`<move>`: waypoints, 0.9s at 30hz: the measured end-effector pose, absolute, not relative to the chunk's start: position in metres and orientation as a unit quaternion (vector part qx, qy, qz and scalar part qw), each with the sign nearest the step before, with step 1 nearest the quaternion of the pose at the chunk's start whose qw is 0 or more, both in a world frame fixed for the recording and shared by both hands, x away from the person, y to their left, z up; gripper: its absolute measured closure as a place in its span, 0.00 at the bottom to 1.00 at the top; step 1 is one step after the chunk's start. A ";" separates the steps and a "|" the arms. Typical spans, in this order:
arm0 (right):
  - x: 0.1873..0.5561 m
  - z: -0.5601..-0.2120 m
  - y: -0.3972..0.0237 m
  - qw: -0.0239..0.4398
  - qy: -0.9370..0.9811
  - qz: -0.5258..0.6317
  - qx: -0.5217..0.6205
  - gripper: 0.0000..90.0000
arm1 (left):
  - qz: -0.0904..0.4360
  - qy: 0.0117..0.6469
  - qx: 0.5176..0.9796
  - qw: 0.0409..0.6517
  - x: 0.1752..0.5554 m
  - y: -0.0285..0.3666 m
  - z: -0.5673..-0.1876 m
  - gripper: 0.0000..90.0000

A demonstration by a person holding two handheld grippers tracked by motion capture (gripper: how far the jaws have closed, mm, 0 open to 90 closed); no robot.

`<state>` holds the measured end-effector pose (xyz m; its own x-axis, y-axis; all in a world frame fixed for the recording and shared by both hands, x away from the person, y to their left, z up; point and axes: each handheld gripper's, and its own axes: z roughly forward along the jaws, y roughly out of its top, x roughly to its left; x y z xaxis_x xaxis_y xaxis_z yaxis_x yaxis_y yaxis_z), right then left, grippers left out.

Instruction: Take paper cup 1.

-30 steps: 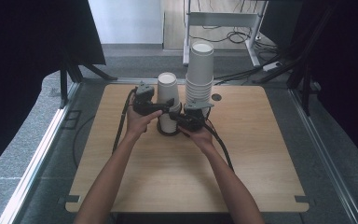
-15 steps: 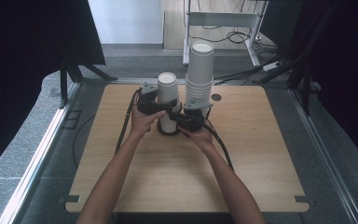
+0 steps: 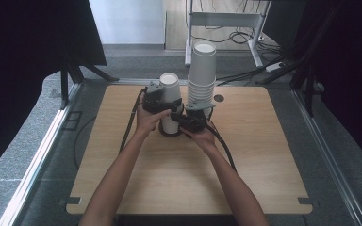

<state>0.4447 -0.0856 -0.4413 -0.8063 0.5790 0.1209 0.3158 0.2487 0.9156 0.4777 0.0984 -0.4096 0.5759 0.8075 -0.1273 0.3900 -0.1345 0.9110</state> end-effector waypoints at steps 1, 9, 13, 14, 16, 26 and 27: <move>0.445 -0.441 -0.086 0.121 0.781 0.542 0.287 0.99 | 0.205 0.413 0.725 0.512 0.478 0.098 -0.410 0.11; 0.445 -0.441 -0.085 0.122 0.783 0.538 0.286 0.99 | 0.207 0.412 0.725 0.512 0.478 0.098 -0.409 0.12; 0.445 -0.441 -0.084 0.121 0.783 0.539 0.286 0.99 | 0.214 0.414 0.707 0.532 0.476 0.099 -0.403 0.13; 0.445 -0.441 -0.084 0.119 0.783 0.539 0.288 0.99 | 0.211 0.415 0.705 0.535 0.475 0.100 -0.401 0.13; 0.445 -0.441 -0.084 0.120 0.783 0.539 0.287 0.99 | 0.215 0.413 0.704 0.536 0.475 0.100 -0.393 0.13; 0.445 -0.441 -0.084 0.119 0.785 0.537 0.286 0.99 | 0.227 0.403 0.694 0.552 0.472 0.104 -0.371 0.13; 0.445 -0.441 -0.084 0.119 0.784 0.537 0.287 0.99 | 0.229 0.403 0.692 0.553 0.472 0.104 -0.369 0.13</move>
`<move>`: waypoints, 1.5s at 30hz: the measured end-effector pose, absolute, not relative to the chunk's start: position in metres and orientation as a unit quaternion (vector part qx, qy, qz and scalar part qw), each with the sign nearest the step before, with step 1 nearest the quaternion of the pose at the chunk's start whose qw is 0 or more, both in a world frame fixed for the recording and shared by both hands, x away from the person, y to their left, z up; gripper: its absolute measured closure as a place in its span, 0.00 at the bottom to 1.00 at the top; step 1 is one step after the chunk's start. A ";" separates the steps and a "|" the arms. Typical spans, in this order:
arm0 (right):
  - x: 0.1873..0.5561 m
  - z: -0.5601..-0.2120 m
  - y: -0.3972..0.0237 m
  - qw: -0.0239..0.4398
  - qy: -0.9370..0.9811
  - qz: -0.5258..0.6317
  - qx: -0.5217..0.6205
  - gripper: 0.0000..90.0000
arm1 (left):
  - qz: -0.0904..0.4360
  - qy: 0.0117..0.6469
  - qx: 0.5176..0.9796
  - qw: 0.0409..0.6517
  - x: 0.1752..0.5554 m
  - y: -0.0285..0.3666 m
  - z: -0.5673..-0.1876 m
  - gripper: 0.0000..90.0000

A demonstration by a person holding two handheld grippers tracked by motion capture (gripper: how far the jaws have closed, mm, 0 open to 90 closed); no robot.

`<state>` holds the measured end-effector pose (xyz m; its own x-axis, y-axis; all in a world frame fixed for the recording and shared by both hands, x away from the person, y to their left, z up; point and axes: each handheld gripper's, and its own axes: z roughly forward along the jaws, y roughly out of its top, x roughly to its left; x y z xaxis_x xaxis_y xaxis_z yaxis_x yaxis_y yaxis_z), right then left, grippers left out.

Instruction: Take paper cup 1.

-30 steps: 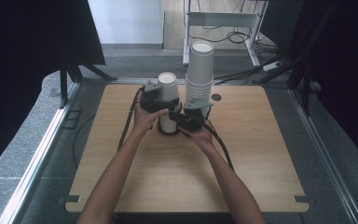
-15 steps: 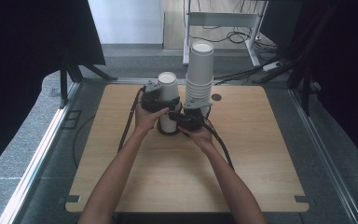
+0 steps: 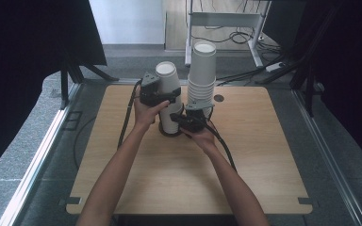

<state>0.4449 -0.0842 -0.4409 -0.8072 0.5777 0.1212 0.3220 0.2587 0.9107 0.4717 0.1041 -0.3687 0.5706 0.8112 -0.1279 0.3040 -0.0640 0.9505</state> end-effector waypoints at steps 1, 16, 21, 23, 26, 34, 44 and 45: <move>0.445 -0.441 -0.084 0.121 0.786 0.535 0.286 0.98 | 0.231 0.404 0.690 0.554 0.472 0.104 -0.367 0.13; 0.445 -0.441 -0.084 0.123 0.791 0.530 0.280 0.97 | 0.239 0.396 0.662 0.589 0.463 0.117 -0.342 0.13; 0.445 -0.442 -0.084 0.123 0.791 0.528 0.283 0.96 | 0.246 0.381 0.660 0.598 0.454 0.119 -0.330 0.13; 0.446 -0.442 -0.085 0.128 0.791 0.529 0.281 0.96 | 0.249 0.375 0.660 0.601 0.449 0.120 -0.325 0.13; 0.445 -0.441 -0.085 0.122 0.790 0.528 0.286 0.96 | 0.252 0.366 0.661 0.605 0.442 0.121 -0.319 0.13; 0.442 -0.437 -0.091 0.125 0.786 0.533 0.289 0.96 | 0.251 0.356 0.658 0.615 0.425 0.124 -0.311 0.13; 0.435 -0.436 -0.096 0.128 0.783 0.539 0.283 0.95 | 0.249 0.343 0.660 0.620 0.409 0.129 -0.309 0.13; 0.434 -0.436 -0.097 0.129 0.784 0.539 0.281 0.95 | 0.249 0.342 0.660 0.620 0.408 0.130 -0.310 0.13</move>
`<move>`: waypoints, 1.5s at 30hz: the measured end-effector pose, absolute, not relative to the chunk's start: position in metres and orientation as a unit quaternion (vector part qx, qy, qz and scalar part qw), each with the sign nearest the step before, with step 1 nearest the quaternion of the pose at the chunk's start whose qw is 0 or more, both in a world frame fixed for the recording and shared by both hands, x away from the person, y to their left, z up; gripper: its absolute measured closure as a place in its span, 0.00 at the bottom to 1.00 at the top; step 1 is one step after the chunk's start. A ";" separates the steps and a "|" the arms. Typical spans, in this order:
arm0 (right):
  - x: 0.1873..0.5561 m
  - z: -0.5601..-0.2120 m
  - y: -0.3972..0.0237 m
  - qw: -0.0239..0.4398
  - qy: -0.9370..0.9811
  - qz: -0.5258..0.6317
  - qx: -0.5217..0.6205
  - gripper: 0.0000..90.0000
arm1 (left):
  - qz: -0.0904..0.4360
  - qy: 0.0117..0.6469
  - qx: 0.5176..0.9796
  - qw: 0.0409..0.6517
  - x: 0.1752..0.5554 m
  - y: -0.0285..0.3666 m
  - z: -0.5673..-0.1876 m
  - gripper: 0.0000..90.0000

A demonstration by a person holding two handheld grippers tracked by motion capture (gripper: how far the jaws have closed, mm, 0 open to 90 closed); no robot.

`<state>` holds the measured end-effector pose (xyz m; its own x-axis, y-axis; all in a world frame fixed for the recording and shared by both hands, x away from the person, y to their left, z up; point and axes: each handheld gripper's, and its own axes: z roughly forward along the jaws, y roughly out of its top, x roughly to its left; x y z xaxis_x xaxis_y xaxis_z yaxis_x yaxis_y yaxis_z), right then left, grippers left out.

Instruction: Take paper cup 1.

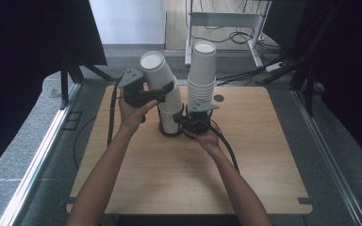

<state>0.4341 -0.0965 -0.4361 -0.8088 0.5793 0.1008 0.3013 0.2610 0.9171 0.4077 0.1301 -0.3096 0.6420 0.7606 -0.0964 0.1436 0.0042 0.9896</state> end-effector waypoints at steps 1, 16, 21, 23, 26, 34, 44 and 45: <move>0.433 -0.436 -0.097 0.129 0.784 0.539 0.280 0.95 | 0.247 0.342 0.660 0.621 0.407 0.131 -0.310 0.13; 0.421 -0.433 -0.106 0.131 0.783 0.544 0.272 0.82 | 0.236 0.336 0.670 0.618 0.394 0.136 -0.325 0.14; 0.412 -0.434 -0.112 0.128 0.785 0.543 0.269 0.76 | 0.232 0.328 0.679 0.615 0.385 0.137 -0.334 0.14; 0.409 -0.435 -0.114 0.129 0.784 0.545 0.267 0.75 | 0.230 0.326 0.681 0.615 0.382 0.137 -0.337 0.14; 0.403 -0.436 -0.120 0.136 0.780 0.549 0.268 0.74 | 0.224 0.323 0.681 0.618 0.377 0.137 -0.341 0.14; 0.392 -0.439 -0.136 0.139 0.771 0.556 0.277 0.67 | 0.214 0.313 0.687 0.620 0.363 0.135 -0.351 0.14; 0.373 -0.442 -0.149 0.161 0.778 0.542 0.274 0.53 | 0.217 0.302 0.699 0.611 0.340 0.131 -0.370 0.13; 0.371 -0.443 -0.149 0.165 0.780 0.539 0.273 0.53 | 0.218 0.302 0.699 0.610 0.337 0.131 -0.372 0.13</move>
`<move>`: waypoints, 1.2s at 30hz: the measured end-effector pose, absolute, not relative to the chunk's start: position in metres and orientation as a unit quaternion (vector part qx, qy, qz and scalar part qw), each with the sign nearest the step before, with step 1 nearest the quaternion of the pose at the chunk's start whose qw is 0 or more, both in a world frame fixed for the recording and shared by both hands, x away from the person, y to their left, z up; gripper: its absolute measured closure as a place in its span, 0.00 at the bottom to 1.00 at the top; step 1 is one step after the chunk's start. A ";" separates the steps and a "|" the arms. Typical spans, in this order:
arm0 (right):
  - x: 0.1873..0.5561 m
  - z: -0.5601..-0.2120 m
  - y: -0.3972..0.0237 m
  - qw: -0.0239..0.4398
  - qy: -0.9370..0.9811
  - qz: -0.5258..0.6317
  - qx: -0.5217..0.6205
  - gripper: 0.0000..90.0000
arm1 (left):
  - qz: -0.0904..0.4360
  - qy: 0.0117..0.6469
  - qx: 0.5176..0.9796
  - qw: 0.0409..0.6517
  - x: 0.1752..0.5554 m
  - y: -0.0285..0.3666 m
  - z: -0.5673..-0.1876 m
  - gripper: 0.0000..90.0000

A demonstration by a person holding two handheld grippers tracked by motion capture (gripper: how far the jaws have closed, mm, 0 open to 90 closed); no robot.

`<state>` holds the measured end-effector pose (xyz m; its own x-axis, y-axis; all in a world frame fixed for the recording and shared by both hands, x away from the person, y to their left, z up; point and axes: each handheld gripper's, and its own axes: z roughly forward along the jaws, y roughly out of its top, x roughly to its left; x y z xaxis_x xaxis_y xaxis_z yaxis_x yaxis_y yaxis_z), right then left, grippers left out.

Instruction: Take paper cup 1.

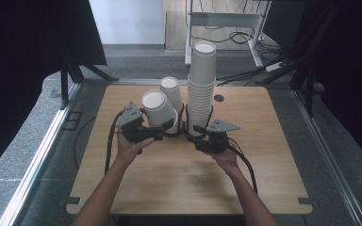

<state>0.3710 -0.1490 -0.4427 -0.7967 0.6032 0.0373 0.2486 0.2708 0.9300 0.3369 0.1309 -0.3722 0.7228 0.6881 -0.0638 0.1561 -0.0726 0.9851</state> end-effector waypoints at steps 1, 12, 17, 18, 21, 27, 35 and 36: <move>0.369 -0.444 -0.149 0.168 0.780 0.539 0.272 0.53 | 0.215 0.302 0.699 0.612 0.334 0.130 -0.375 0.14; 0.353 -0.450 -0.153 0.172 0.782 0.538 0.263 0.50 | 0.195 0.306 0.710 0.604 0.320 0.130 -0.403 0.13; 0.346 -0.453 -0.160 0.174 0.774 0.544 0.274 0.47 | 0.189 0.314 0.713 0.597 0.315 0.130 -0.416 0.13; 0.345 -0.453 -0.161 0.174 0.773 0.544 0.277 0.46 | 0.188 0.315 0.714 0.596 0.314 0.130 -0.419 0.13; 0.341 -0.453 -0.166 0.178 0.766 0.548 0.285 0.44 | 0.184 0.318 0.720 0.589 0.313 0.130 -0.425 0.13; 0.337 -0.456 -0.176 0.185 0.761 0.545 0.299 0.40 | 0.182 0.319 0.727 0.579 0.310 0.128 -0.432 0.13; 0.332 -0.461 -0.181 0.189 0.763 0.537 0.305 0.37 | 0.175 0.322 0.734 0.572 0.309 0.123 -0.442 0.13; 0.332 -0.461 -0.181 0.190 0.763 0.536 0.305 0.37 | 0.176 0.322 0.735 0.570 0.309 0.122 -0.443 0.13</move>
